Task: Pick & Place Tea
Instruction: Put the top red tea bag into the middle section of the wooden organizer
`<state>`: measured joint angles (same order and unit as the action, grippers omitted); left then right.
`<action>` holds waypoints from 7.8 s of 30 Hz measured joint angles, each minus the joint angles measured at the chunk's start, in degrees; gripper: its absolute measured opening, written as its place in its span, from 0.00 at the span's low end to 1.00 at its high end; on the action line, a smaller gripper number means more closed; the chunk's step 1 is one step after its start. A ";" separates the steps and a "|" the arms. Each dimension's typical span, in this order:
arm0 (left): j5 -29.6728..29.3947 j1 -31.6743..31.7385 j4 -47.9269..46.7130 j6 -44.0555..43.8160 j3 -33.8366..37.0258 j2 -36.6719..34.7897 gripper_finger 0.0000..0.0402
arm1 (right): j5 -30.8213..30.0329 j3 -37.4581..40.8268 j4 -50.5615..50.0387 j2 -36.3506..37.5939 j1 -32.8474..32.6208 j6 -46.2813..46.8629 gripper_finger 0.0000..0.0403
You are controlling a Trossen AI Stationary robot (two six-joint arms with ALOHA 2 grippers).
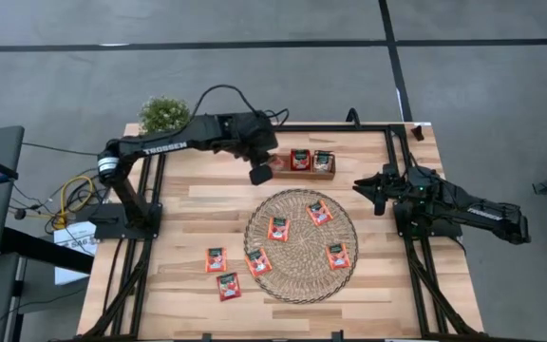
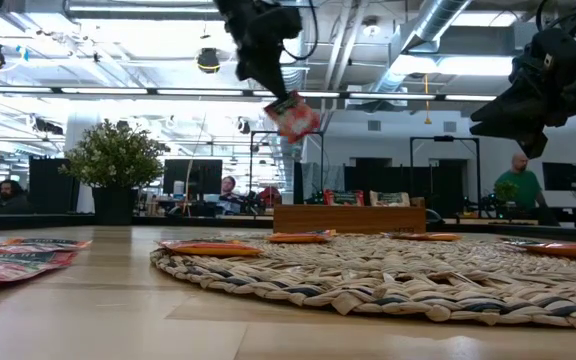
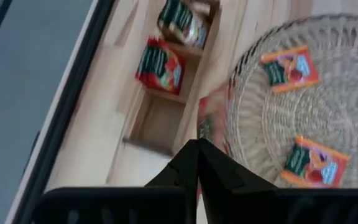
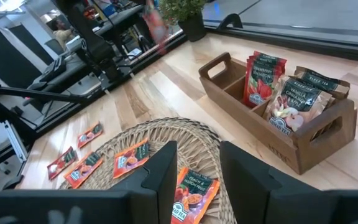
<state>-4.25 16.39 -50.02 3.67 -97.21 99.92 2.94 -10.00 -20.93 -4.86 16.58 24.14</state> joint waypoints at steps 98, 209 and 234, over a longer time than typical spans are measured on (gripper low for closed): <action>-0.26 -2.13 0.57 11.97 -22.69 20.96 0.00 | 15.21 -35.60 19.63 -68.27 10.82 -30.16 0.24; 3.61 0.92 -17.10 -0.74 -22.67 14.87 0.39 | -20.96 -20.57 60.55 -86.19 4.28 -15.05 0.00; 9.80 0.80 -5.25 3.32 -22.61 6.20 0.39 | -21.51 -21.00 64.92 -91.60 3.69 -17.12 0.00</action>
<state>5.55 17.19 -55.27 6.98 -119.82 106.11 -18.57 -31.00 43.99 -96.47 20.27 7.02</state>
